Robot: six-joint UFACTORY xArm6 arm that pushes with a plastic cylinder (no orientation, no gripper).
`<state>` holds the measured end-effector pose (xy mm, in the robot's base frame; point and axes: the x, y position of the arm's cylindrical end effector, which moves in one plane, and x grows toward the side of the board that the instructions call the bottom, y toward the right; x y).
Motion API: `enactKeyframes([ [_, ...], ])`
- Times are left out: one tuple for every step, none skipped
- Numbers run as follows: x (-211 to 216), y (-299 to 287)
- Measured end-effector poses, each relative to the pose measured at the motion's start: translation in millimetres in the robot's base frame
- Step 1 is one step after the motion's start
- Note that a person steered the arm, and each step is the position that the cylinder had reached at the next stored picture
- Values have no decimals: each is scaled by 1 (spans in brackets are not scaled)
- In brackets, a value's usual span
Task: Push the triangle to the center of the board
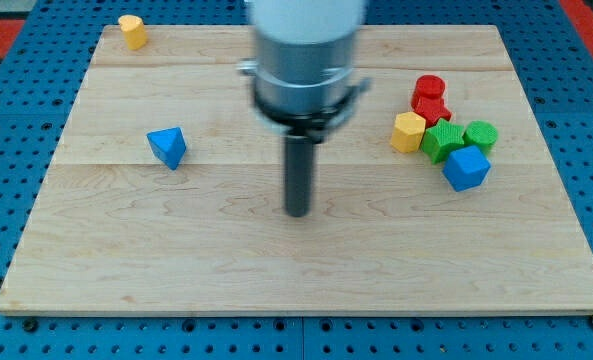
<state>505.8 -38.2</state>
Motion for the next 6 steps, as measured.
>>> enactKeyframes([
  [-37, -120],
  [-69, -160],
  [-72, -74],
  [-91, -20],
  [-91, -68],
  [-100, -95],
])
